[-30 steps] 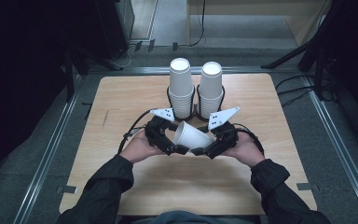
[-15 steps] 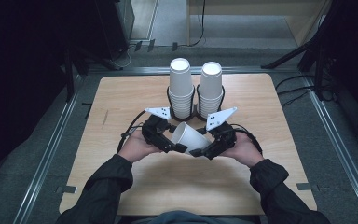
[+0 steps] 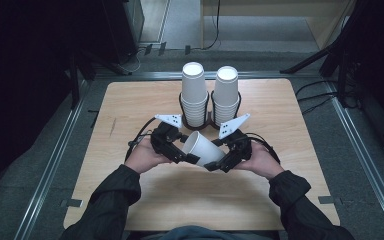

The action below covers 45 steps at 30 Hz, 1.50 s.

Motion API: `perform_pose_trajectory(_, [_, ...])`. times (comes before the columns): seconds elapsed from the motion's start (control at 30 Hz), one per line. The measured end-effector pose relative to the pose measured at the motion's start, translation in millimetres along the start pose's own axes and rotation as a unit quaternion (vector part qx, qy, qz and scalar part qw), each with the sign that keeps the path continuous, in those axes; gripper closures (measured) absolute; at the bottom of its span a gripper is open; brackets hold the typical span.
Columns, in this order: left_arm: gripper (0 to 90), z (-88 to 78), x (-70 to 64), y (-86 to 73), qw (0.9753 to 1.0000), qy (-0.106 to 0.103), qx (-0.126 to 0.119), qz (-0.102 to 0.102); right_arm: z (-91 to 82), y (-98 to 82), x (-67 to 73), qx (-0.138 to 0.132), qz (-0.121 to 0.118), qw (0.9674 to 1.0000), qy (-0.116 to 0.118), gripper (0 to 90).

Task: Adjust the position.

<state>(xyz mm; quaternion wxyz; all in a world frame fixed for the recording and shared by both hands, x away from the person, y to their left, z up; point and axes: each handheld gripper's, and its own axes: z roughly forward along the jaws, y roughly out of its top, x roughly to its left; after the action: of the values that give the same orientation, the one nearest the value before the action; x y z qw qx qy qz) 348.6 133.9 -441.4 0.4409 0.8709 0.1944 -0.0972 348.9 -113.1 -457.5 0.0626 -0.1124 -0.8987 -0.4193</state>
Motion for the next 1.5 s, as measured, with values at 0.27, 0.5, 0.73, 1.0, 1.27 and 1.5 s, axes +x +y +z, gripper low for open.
perform_pose_trajectory(0.27, [15.4,-12.3,-0.4,8.6,0.9992,0.027,0.024,0.017,-1.9,-3.5,0.0,0.004,-0.002,1.0,-0.001,13.9])
perform_pose_trajectory(0.5, [15.3,-6.9,-3.9,26.3,0.9907,0.053,0.109,0.061,-2.2,-1.7,0.4,-0.003,-0.009,0.9999,-0.014,14.1])
perform_pose_trajectory(0.73, [15.3,0.6,-5.2,38.2,0.9773,0.079,0.17,0.099,2.8,-4.3,0.3,-0.006,-0.021,0.9996,-0.018,16.7])
perform_pose_trajectory(1.0, [15.1,12.7,-11.6,48.4,0.9584,0.102,0.225,0.142,11.2,-4.6,2.1,-0.014,-0.033,0.9987,-0.036,16.6])
perform_pose_trajectory(1.27, [14.2,15.0,-17.8,60.4,0.9589,0.091,0.221,0.152,16.7,-2.6,2.9,-0.031,-0.037,0.9977,-0.047,17.1])
perform_pose_trajectory(1.5, [11.4,14.1,-17.6,59.4,0.9611,0.088,0.214,0.151,14.8,-3.4,4.4,-0.036,-0.053,0.9962,-0.058,23.4])
